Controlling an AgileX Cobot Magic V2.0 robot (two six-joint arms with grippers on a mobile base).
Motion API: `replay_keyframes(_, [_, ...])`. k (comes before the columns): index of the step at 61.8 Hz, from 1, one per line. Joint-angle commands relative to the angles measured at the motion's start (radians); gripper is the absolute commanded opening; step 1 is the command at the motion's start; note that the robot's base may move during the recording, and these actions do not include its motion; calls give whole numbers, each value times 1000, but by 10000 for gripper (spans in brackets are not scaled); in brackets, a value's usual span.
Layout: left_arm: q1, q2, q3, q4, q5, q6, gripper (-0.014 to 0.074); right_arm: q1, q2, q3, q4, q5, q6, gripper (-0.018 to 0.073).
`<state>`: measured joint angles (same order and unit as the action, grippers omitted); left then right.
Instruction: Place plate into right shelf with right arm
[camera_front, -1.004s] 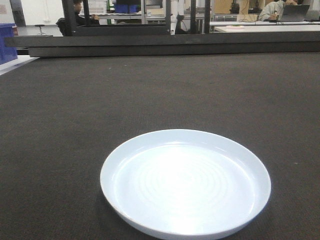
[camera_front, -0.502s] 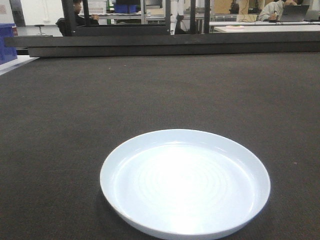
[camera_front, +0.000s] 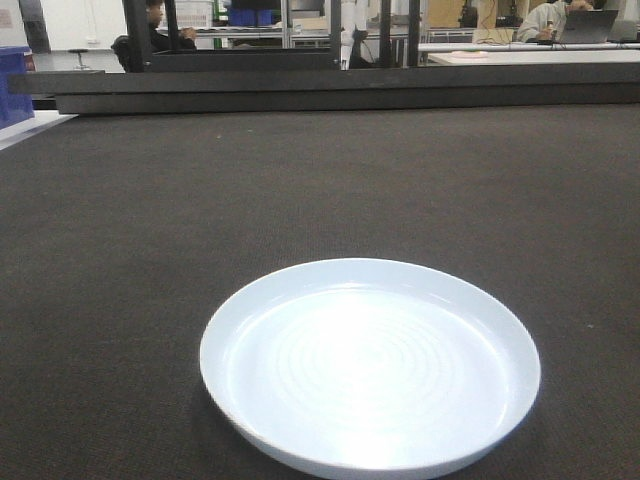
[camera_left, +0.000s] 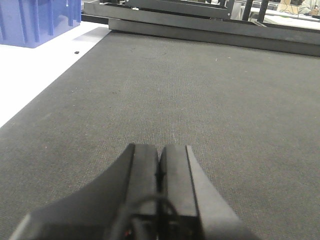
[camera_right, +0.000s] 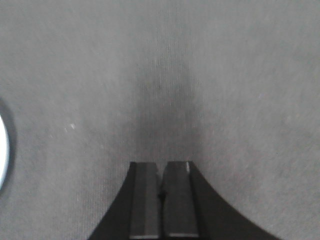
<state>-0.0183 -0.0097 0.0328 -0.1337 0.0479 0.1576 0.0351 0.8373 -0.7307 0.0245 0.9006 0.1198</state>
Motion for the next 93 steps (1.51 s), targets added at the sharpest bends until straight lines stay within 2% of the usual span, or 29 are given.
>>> replay_keyframes(1, [-2, -10, 10, -8, -90, -7, -128, 32, 34, -53, 2, -29, 26, 64])
replay_keyframes(12, [-2, -10, 10, -8, -90, -7, -128, 175, 114, -81, 2, -25, 118, 64])
replay_keyframes(18, [-2, -10, 10, -8, -90, -7, -128, 247, 182, -97, -3, -15, 202, 71])
replay_keyframes(24, [-2, -10, 10, -8, -90, -7, -128, 306, 250, -113, -7, 11, 268, 116])
replay_keyframes(29, [-2, -10, 10, -8, -90, -7, -128, 360, 313, -130, -7, 27, 289, 242])
replay_keyframes(34, [-2, -10, 10, -8, -90, -7, -128, 409, 365, -150, -5, 21, 307, 487])
replay_keyframes(39, [-2, -10, 10, -8, -90, -7, -128, 438, 408, -179, 13, 27, 316, 644])
replay_keyframes(45, [-2, -10, 10, -8, -90, -7, -128, 456, 470, -235, 46, 76, 321, 617])
replay_keyframes(55, [-2, -10, 10, -8, -90, -7, -128, 463, 564, -312, 40, 122, 346, 573])
replay_keyframes(72, [-2, -10, 10, -8, -90, -7, -128, 486, 665, -334, 31, 62, 360, 515])
replay_keyframes(79, [-2, -10, 10, -8, -90, -7, -128, 519, 691, -334, 30, 31, 386, 516])
replay_keyframes(93, [-2, -10, 10, -8, -90, -7, -128, 522, 734, -334, 31, 2, 440, 516])
